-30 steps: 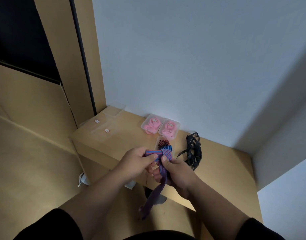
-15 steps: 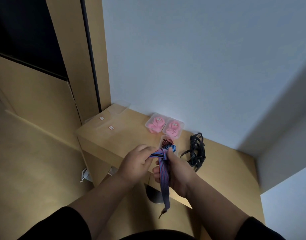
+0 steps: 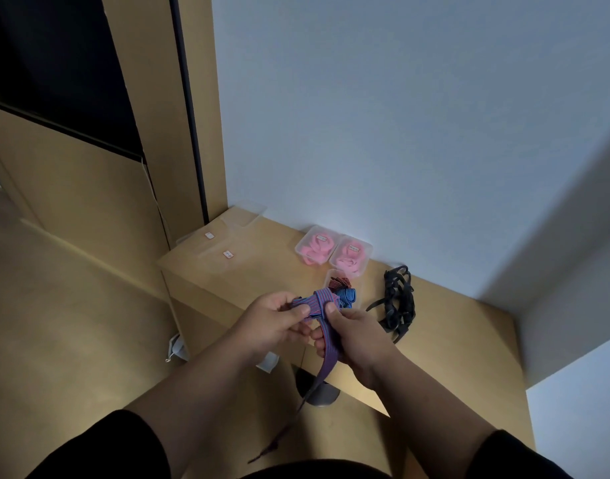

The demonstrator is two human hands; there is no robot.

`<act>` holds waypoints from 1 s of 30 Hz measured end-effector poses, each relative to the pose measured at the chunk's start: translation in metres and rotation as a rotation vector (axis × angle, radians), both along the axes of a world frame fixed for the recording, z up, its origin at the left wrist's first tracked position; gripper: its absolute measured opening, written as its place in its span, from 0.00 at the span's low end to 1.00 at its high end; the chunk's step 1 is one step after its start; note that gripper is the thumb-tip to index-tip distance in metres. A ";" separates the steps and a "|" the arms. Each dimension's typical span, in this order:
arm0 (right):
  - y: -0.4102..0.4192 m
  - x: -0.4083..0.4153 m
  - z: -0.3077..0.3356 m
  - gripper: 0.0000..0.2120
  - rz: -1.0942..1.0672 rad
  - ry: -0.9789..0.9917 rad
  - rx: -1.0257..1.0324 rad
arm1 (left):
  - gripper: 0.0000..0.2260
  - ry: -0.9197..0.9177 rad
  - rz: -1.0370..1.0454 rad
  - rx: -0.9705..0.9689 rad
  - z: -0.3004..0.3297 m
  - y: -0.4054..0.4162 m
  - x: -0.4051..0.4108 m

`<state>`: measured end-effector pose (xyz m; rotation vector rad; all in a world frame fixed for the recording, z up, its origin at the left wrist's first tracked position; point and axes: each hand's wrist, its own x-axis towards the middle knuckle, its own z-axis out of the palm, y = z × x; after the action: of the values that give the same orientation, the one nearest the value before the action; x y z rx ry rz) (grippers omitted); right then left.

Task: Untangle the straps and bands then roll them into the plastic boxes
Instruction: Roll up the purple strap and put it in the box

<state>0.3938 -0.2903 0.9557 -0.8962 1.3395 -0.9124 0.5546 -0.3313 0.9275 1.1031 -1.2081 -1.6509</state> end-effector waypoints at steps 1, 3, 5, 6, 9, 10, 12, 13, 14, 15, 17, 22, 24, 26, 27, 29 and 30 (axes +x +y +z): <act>0.000 0.001 0.000 0.19 -0.006 0.032 0.021 | 0.02 -0.043 0.030 -0.044 -0.003 -0.001 0.000; -0.001 0.003 0.000 0.21 -0.004 0.082 0.060 | 0.04 -0.179 0.081 -0.178 -0.011 -0.003 0.001; 0.001 0.005 0.001 0.20 0.001 0.075 0.078 | 0.07 -0.375 0.108 -0.350 -0.016 -0.003 0.002; 0.002 0.006 0.001 0.18 0.000 0.049 0.082 | 0.07 -0.483 0.118 -0.442 -0.017 -0.003 0.003; 0.005 0.008 0.002 0.14 0.026 -0.022 0.084 | 0.04 -0.644 0.118 -0.674 -0.018 -0.004 0.007; 0.004 0.009 0.001 0.13 0.038 -0.023 0.091 | 0.05 -0.660 0.104 -0.725 -0.018 -0.005 0.009; 0.004 0.011 0.000 0.13 0.028 -0.055 0.133 | 0.09 -0.669 0.076 -0.798 -0.021 -0.007 0.011; 0.004 0.012 -0.001 0.15 0.005 -0.081 0.148 | 0.11 -0.671 0.068 -0.837 -0.022 -0.008 0.011; 0.003 0.013 -0.002 0.17 -0.019 -0.091 0.142 | 0.12 -0.673 0.057 -0.872 -0.023 -0.008 0.010; 0.003 0.013 -0.004 0.18 -0.041 -0.071 0.118 | 0.13 -0.663 0.044 -0.891 -0.022 -0.008 0.008; 0.003 0.012 -0.006 0.18 -0.075 -0.025 0.049 | 0.16 -0.609 0.014 -0.862 -0.017 -0.004 0.007; 0.003 0.010 -0.002 0.12 -0.085 0.000 -0.069 | 0.18 -0.286 0.016 -0.386 -0.015 0.006 0.004; 0.003 0.011 -0.003 0.13 -0.053 0.023 -0.090 | 0.13 -0.042 -0.006 -0.076 -0.012 0.006 0.003; 0.004 0.012 -0.003 0.13 -0.028 0.035 -0.095 | 0.11 -0.001 -0.043 0.022 -0.010 0.004 0.005; 0.005 0.012 -0.002 0.13 -0.024 0.035 -0.087 | 0.09 -0.040 -0.040 -0.008 -0.009 0.004 0.004; 0.007 0.013 -0.003 0.13 -0.024 0.048 -0.062 | 0.04 -0.092 0.021 -0.070 -0.010 0.006 0.001; 0.007 0.013 -0.003 0.15 -0.025 0.069 -0.046 | 0.03 -0.101 0.058 -0.087 -0.011 0.005 -0.001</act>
<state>0.4072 -0.2834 0.9525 -0.9557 1.3968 -0.9422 0.5539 -0.3260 0.9169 1.1678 -1.2877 -1.5007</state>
